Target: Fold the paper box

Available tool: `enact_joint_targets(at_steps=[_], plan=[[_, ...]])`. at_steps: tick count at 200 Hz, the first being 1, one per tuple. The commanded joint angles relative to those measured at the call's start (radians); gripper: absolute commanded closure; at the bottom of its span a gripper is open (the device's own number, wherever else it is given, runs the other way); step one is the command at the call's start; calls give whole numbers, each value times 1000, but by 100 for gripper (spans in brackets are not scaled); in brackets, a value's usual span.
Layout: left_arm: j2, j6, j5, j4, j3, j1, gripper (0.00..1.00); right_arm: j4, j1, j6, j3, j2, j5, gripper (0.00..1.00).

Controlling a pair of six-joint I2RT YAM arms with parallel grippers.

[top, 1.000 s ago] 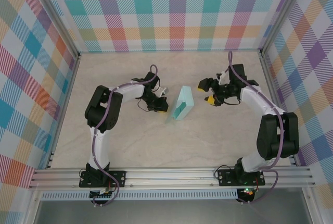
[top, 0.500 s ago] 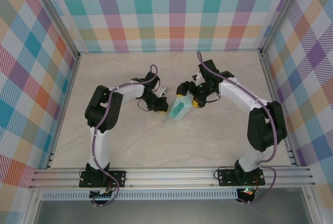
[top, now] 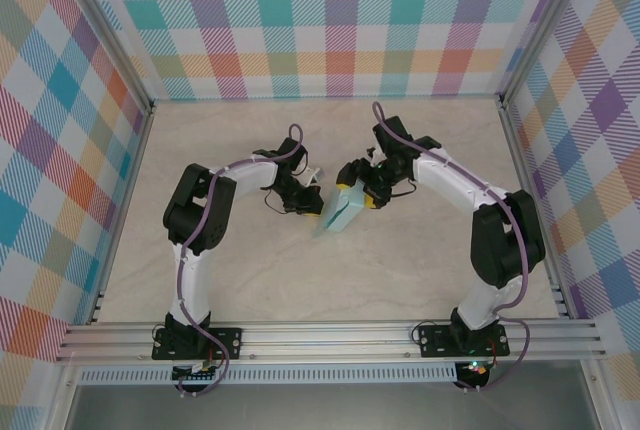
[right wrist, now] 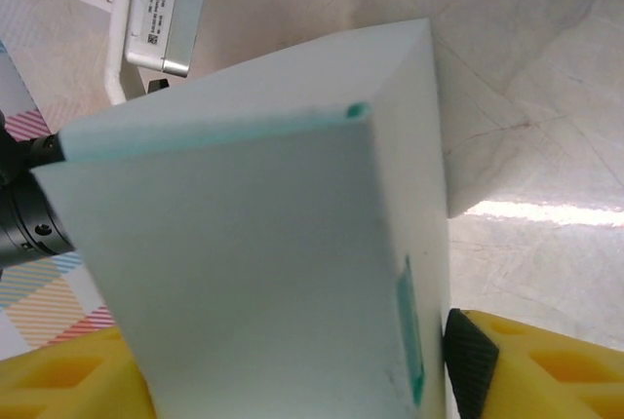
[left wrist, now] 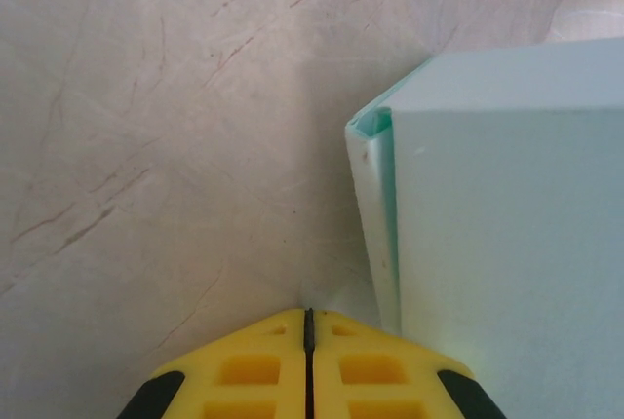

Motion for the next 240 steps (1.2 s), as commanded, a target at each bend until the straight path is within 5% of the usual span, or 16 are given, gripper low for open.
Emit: enact_joint_targets(at_steps=[1, 64, 104, 133, 179, 240], plan=[[-60, 19, -51, 2, -27, 13, 94, -1, 7, 59, -21, -10, 5, 34], [-379, 19, -116, 286, -202, 101, 67, 74, -38, 176, -94, -47, -91, 53], [-591, 92, -100, 784, -491, 134, 49, 132, -128, 268, -139, -95, -242, 56], [-645, 302, -42, 1199, -693, 94, 7, 110, -229, 298, -140, -141, -362, 56], [-582, 534, 11, 1272, -671, -15, 4, -11, -349, 294, -131, -151, -504, 55], [-517, 747, -126, 1220, -637, -140, 5, -39, -348, 274, -126, -86, -574, 55]])
